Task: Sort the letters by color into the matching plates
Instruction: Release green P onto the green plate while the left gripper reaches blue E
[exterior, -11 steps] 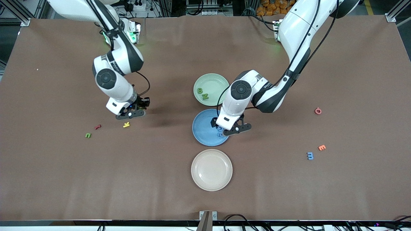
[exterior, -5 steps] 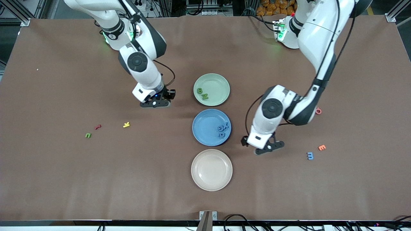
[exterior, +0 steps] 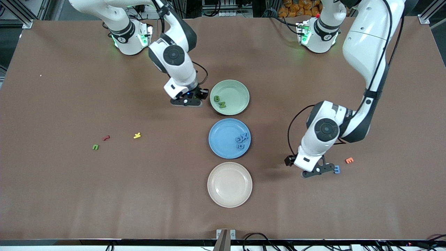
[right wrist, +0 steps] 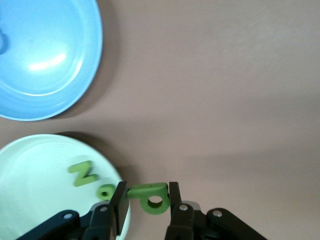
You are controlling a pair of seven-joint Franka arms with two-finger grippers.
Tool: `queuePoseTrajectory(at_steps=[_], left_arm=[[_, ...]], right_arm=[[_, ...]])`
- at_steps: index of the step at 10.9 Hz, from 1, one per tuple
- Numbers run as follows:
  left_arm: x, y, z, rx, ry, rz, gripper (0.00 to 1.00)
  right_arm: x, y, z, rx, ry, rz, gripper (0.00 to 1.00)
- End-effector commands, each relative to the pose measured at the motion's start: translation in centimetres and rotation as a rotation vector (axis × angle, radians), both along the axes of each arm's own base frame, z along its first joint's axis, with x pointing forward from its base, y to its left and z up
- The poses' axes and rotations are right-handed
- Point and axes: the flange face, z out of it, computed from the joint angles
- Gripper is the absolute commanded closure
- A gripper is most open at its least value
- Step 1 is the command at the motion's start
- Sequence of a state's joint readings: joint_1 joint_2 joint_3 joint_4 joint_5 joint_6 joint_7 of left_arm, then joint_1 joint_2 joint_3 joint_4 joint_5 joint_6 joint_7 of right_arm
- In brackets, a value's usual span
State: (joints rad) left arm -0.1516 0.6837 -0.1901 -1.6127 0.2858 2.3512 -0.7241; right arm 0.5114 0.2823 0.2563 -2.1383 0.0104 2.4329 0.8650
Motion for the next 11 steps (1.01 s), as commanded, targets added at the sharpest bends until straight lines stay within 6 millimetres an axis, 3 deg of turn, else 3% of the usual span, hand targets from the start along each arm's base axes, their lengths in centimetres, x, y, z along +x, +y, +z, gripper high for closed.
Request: queuePoseTrajectory(at_steps=[1, 3, 5, 6, 7, 8, 9, 10, 11], left_arm=[[0.3, 4.2, -0.1, 0.056, 0.069, -0.132, 0.00], [1.0, 7.7, -0.2, 0.059, 0.092, -0.221, 0.00], [1.2, 9.4, -1.1, 0.063, 0.119, -0.310, 0.00], [1.5, 11.5, -1.2, 0.064, 0.126, -0.343, 0.00], [1.7, 13.7, -2.1, 0.060, 0.142, -0.373, 0.00], [1.9, 16.1, -4.2, 0.051, 0.160, -0.365, 0.00], [2.4, 17.4, -5.5, 0.039, 0.133, -0.359, 0.00], [2.7, 18.3, -6.3, 0.030, 0.107, -0.358, 0.00], [2.7, 18.4, -6.7, 0.027, 0.105, -0.357, 0.00]], right_arm=[[0.2, 5.4, -1.9, 0.004, 0.007, -0.085, 0.86], [-0.2, 7.8, -3.5, -0.016, -0.005, -0.118, 0.86], [-0.4, 9.9, -5.1, -0.039, -0.029, -0.150, 0.81], [-0.9, 10.8, -5.4, -0.040, -0.027, -0.162, 0.81], [-1.3, 11.3, -5.5, -0.039, -0.025, -0.170, 0.81], [-1.5, 11.4, -5.9, -0.044, -0.020, -0.182, 0.80], [-2.0, 12.0, -6.1, -0.046, -0.021, -0.186, 0.76], [-2.1, 12.3, -6.3, -0.050, -0.027, -0.200, 0.68], [-2.2, 12.4, -6.3, -0.052, -0.028, -0.215, 0.35]])
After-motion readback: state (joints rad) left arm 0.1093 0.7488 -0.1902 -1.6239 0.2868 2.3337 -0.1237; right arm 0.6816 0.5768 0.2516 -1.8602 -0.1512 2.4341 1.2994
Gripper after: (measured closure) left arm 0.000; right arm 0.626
